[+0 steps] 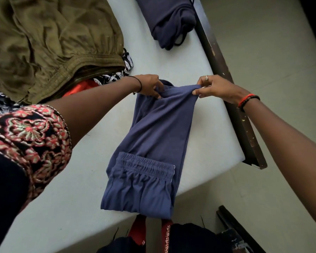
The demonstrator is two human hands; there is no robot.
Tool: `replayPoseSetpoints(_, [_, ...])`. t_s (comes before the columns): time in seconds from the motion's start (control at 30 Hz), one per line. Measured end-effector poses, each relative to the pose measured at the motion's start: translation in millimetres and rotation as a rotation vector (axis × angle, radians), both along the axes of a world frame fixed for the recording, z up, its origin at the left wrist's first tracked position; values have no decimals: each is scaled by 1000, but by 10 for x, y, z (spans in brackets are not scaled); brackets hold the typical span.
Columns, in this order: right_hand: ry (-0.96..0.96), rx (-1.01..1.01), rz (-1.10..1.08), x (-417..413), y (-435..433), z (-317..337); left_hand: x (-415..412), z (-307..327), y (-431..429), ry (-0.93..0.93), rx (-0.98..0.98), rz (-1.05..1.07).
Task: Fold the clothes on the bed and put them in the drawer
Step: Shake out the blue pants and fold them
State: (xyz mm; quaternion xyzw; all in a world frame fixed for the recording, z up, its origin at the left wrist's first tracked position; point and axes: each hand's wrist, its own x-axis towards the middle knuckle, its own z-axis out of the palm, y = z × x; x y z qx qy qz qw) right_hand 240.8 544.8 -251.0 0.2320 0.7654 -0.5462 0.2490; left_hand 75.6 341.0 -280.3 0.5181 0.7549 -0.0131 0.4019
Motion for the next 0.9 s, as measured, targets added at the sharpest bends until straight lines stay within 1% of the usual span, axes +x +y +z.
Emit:
replayPoseSetpoints(0.07, [-62, 5, 24, 23, 24, -41, -102, 49, -33, -41, 24, 58])
replayPoseSetpoints(0.1, [-87, 8, 30, 41, 40, -64, -157, 101, -52, -97, 39, 108])
replayPoseSetpoints(0.2, [-104, -7, -2, 102, 66, -101, -267, 303, -79, -363, 96, 314])
replayPoseSetpoints(0.23, [-96, -22, -19, 116, 70, -108, -294, 333, -84, -420, 101, 363])
replayPoseSetpoints(0.3, [-81, -47, -40, 133, 54, -110, -334, 358, -108, -431, 84, 378])
replayPoseSetpoints(0.37, [-89, -52, -45, 140, 42, -117, -377, 348, -150, -321, 38, 287])
replayPoseSetpoints(0.47, [-101, -75, -57, 138, 48, -117, -451, 340, -222, -48, -10, 136])
replayPoseSetpoints(0.53, [-55, -64, -107, 128, 39, -120, -482, 324, -266, 119, 15, 131])
replayPoseSetpoints(0.63, [25, 57, -200, 79, -5, -219, -440, 203, -313, 291, 34, 179])
replayPoseSetpoints(0.7, [48, 176, -252, 38, -75, -319, -363, 96, -328, 356, 51, 205])
replayPoseSetpoints(0.8, [124, 454, -358, 1, -223, -408, -236, 15, -388, 391, 123, 305])
replayPoseSetpoints(0.83, [154, 523, -398, 22, -299, -383, -195, 28, -432, 379, 173, 369])
replayPoseSetpoints(0.9, [234, 570, -437, 135, -514, -298, -84, 77, -571, 327, 363, 452])
